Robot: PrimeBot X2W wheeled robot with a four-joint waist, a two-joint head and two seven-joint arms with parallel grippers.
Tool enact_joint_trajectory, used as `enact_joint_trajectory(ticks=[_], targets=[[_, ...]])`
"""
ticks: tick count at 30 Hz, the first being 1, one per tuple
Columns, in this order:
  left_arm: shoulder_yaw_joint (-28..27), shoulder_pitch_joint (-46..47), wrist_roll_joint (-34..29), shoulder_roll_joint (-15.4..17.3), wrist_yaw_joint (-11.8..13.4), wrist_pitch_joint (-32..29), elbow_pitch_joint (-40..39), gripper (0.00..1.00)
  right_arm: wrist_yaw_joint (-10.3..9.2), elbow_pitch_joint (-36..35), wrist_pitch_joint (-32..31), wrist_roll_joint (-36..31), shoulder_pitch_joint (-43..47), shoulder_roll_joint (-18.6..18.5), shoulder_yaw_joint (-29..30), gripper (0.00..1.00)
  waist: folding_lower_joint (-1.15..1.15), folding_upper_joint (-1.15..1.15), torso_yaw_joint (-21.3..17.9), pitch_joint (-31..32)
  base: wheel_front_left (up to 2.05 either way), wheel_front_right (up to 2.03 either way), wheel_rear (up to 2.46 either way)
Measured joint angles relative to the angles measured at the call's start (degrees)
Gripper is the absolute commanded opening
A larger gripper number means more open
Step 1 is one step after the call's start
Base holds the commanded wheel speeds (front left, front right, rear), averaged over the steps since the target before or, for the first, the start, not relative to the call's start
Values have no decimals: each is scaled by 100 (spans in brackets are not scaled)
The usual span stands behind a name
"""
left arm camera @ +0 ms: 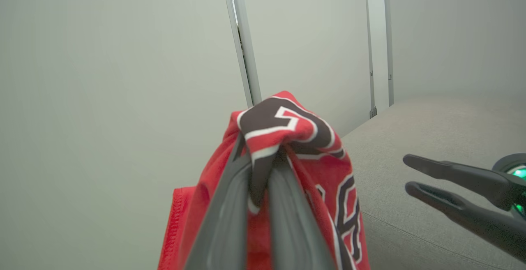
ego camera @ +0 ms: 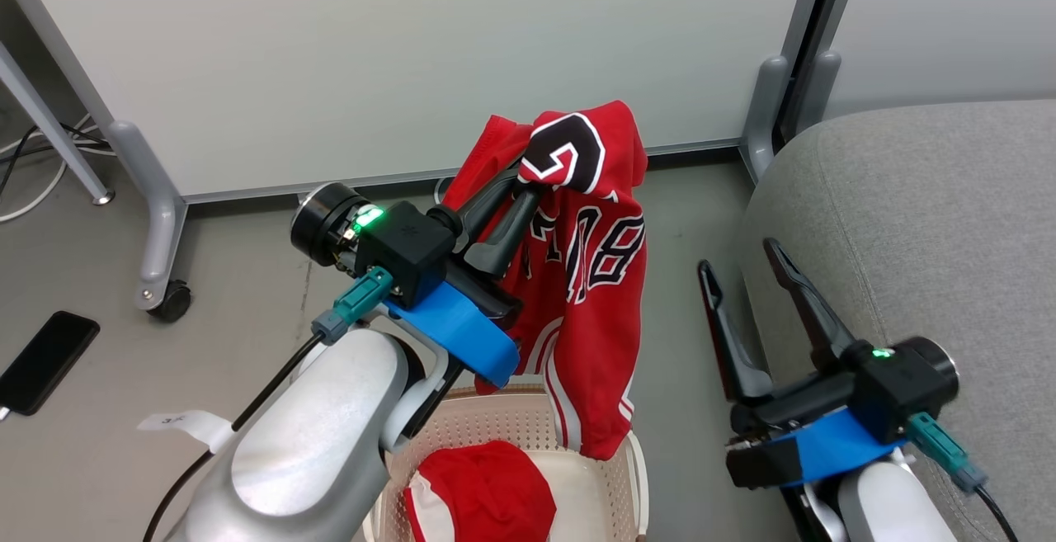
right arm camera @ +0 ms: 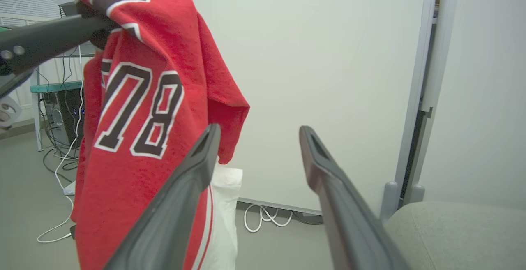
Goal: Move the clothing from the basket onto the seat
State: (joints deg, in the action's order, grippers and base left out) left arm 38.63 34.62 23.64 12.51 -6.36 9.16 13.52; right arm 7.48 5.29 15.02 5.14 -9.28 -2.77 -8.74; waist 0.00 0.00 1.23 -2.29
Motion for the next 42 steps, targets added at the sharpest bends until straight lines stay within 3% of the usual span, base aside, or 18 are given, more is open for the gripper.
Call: enact_joint_trajectory(ticks=[13, 24, 31, 32, 33, 42], targets=[[205, 104, -10, -92, -1, 36, -38, 0, 0, 784, 0, 154, -1064, -215, -944, 100, 0, 0, 187, -76, 0, 0, 0], [595, 321, -45, -277, -51, 100, -118, 0, 0, 1770, 0, 853, -1815, -481, -1659, 100, 0, 0, 427, -181, 0, 0, 0], [698, 394, -16, -285, -60, 116, -140, 0, 0, 1956, 0, 1172, -1995, -514, -1935, 100, 0, 0, 469, -204, 0, 0, 0], [698, 398, -2, -277, -60, 137, -142, 0, 0, 1957, 0, 1211, -2002, -522, -1979, 13, 0, 0, 467, -203, 0, 0, 0], [697, 400, -1, -263, -60, 147, -142, 0, 0, 1964, 0, 1249, -2007, -533, -2018, 0, 0, 0, 464, -202, 0, 0, 0], [688, 435, 9, -203, -41, 162, -133, 0, 0, 1852, 0, 1405, -2031, -590, -2115, 0, 0, 0, 427, -223, 0, 0, 0]])
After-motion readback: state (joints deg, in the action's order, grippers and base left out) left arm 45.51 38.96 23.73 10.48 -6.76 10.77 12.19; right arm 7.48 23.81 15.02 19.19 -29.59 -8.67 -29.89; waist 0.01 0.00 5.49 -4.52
